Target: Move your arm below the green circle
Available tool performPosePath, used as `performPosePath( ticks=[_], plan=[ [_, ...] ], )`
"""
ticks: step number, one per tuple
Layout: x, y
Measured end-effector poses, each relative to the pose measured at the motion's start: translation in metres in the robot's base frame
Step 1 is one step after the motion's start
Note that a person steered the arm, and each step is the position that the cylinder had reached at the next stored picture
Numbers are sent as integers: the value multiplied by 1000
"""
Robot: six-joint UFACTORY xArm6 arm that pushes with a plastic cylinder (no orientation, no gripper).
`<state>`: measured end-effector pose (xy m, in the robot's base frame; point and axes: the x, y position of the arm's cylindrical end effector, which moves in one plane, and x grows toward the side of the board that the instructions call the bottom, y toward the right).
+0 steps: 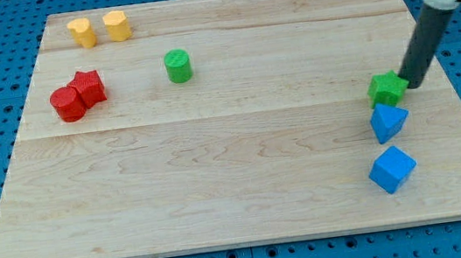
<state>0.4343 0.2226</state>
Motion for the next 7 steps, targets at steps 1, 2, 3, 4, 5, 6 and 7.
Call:
performPosePath(
  ticks=[1,2,3,4,5,6,7],
  plan=[
    [0,-24],
    [-2,-1],
    [-29,15],
    [-57,16],
    [-82,16],
    [-106,16],
    [-105,-20]
  ],
)
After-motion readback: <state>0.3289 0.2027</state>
